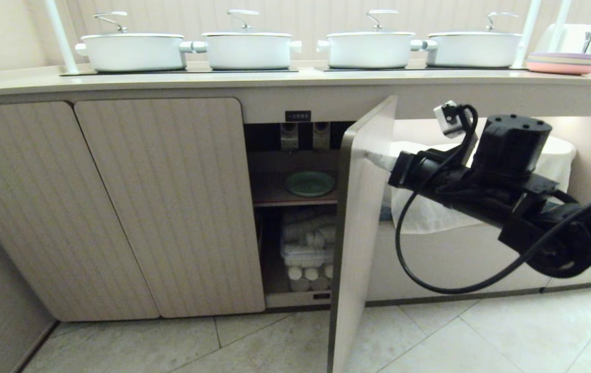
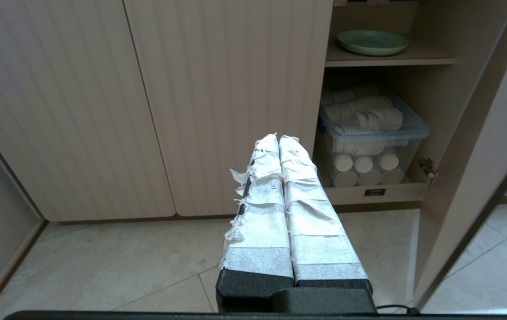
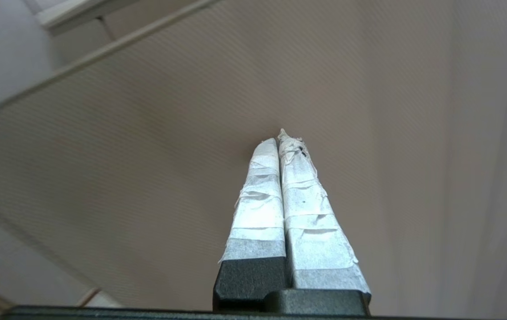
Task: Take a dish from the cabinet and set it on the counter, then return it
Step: Close the cabinet door
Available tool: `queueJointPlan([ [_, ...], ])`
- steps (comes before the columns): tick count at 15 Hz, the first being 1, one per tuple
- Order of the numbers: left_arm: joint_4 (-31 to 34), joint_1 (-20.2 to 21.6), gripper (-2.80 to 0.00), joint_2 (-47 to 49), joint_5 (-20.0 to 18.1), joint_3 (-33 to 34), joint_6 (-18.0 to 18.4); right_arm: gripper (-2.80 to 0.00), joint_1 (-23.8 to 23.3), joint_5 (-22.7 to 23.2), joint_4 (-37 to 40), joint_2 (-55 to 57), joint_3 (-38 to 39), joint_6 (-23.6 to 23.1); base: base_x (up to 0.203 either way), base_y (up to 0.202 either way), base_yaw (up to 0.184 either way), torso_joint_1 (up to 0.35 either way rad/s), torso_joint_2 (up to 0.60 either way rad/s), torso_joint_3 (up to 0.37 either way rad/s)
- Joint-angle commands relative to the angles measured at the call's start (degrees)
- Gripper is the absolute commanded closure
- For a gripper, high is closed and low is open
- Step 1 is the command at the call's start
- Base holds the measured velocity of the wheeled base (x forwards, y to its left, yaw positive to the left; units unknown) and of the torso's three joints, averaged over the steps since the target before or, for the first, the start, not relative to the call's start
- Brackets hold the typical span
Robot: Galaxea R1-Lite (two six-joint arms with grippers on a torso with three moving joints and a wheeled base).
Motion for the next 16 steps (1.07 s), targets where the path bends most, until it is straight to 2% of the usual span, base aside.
queueJointPlan([
  [1,0.0,-0.1,0.00,0.0,0.0,0.0,0.0,0.00,0.1,-0.7,0.3,2.7,-2.6,-0.2,0.000,0.000,0.000,0.000,0.00,0.000],
  [4,0.0,0.0,0.00,0.0,0.0,0.0,0.0,0.00,0.5,-2.0,1.4,5.8,-7.1,-0.5,0.000,0.000,0.000,0.000,0.00,0.000],
  [8,0.0,0.0,0.00,0.0,0.1,0.0,0.0,0.00,2.7,-7.7,4.3,10.7,-14.3,-2.9,0.000,0.000,0.000,0.000,0.00,0.000],
  [13,0.0,0.0,0.00,0.0,0.0,0.0,0.0,0.00,4.9,-13.6,6.3,15.6,-22.6,-3.3,0.000,0.000,0.000,0.000,0.00,0.000],
  [16,0.0,0.0,0.00,0.0,0.0,0.0,0.0,0.00,5.0,-15.6,6.7,15.6,-23.8,-4.1,0.000,0.000,0.000,0.000,0.00,0.000],
])
